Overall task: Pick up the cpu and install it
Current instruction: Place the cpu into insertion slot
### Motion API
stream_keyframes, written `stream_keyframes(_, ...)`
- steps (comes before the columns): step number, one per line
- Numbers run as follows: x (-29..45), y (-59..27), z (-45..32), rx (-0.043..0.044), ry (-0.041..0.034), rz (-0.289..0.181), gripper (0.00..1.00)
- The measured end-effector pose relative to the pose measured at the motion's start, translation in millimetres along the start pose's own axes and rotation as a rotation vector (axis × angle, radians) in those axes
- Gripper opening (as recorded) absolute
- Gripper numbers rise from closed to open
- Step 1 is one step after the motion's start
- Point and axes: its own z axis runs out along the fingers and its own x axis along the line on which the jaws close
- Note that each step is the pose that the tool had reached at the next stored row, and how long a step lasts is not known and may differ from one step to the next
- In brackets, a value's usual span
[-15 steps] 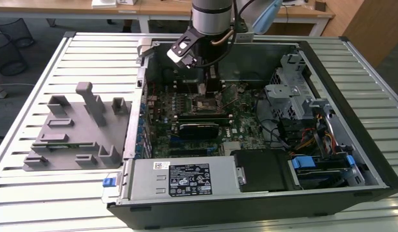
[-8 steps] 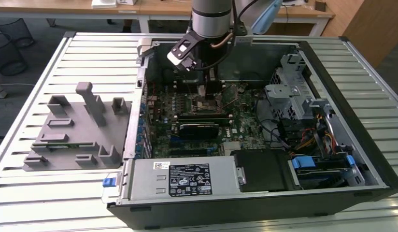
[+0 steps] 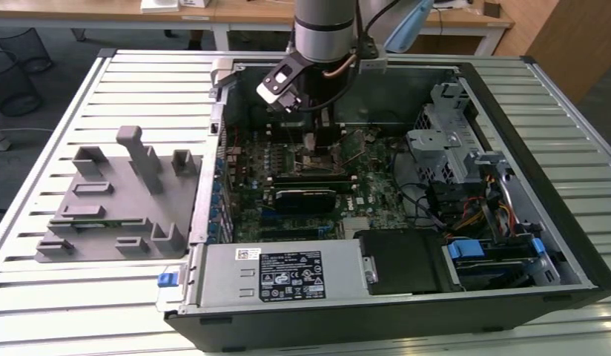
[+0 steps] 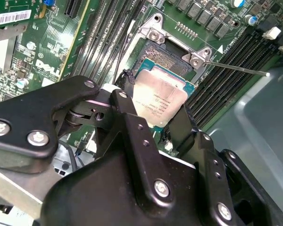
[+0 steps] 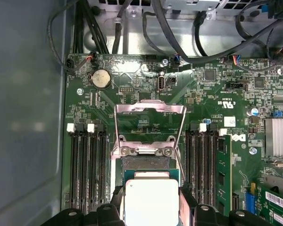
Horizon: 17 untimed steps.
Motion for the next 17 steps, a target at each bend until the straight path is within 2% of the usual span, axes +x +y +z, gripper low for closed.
stream_keyframes(10, 0.3, -0.6, 10.9, -0.0004, 0.0009, -0.016, 0.54)
stream_keyframes(17, 0.4, -0.7, 13.6, -0.0004, 0.001, -0.016, 0.54)
